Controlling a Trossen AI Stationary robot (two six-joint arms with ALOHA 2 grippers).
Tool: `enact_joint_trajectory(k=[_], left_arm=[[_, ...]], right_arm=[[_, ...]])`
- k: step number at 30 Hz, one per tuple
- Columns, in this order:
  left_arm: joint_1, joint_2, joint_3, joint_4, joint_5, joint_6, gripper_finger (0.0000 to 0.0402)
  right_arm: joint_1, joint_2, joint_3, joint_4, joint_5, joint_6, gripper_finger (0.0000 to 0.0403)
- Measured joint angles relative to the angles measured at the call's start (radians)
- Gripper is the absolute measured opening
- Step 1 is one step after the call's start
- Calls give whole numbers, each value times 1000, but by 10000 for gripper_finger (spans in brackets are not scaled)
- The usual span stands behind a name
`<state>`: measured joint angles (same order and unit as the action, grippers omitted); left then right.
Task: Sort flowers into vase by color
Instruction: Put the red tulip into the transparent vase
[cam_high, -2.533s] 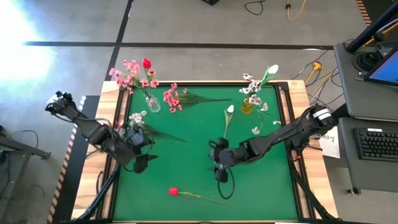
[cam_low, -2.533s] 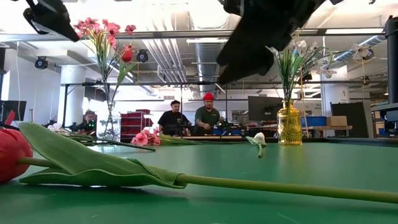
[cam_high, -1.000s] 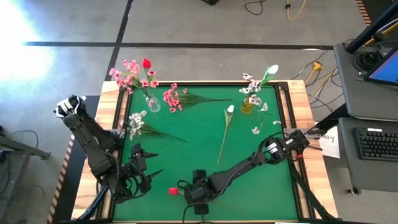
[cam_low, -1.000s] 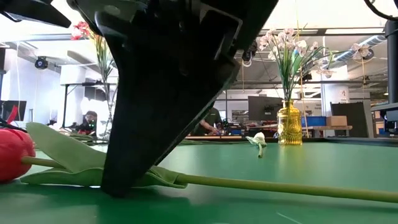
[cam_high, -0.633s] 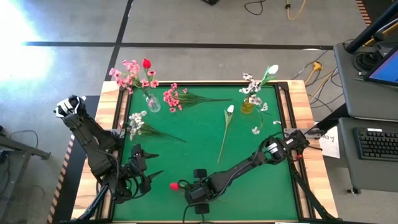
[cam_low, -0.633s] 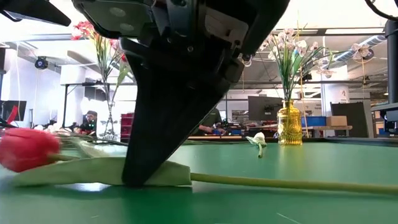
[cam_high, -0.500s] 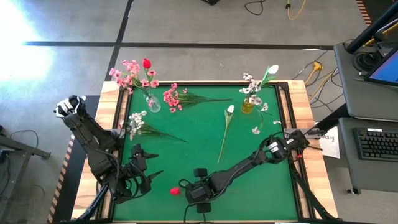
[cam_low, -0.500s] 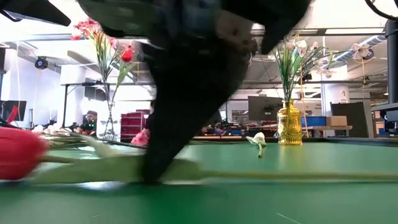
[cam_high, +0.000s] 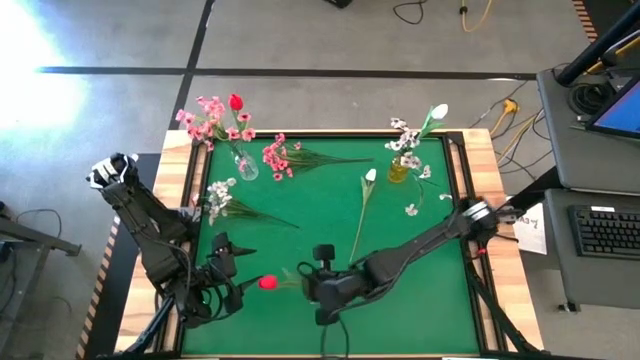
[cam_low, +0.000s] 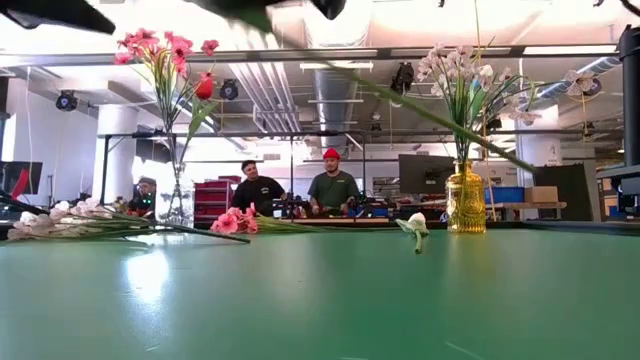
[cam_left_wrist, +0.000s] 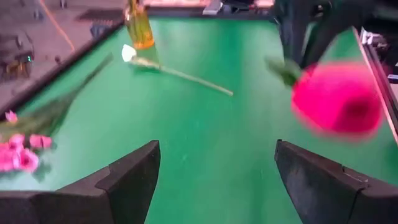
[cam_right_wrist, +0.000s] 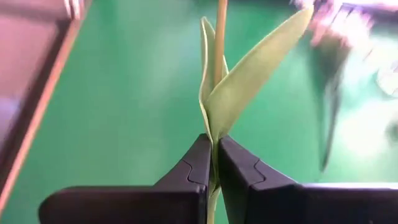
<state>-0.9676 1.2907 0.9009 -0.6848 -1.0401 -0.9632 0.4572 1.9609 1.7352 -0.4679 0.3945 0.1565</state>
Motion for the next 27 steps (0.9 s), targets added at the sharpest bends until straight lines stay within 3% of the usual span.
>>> enact_joint_trajectory(k=[6,10,14,18,20,27], left_arm=[[15,-5,3,161,-40,262,301],[33,-8,4,218,-66,394,301],[78,-15,4,223,-87,469,295],[158,-35,4,214,-54,543,281],[204,-56,1,213,12,598,273],[325,-198,-98,336,141,794,239]], right_arm=[[-38,-163,-281,307,25,-128,15],[-69,-282,-444,635,25,-241,15],[-122,-331,-570,953,-85,-333,15],[-184,-332,-629,1180,-117,-389,15],[-214,-329,-634,1261,-118,-410,15],[-295,-317,-586,1317,-134,-392,14]])
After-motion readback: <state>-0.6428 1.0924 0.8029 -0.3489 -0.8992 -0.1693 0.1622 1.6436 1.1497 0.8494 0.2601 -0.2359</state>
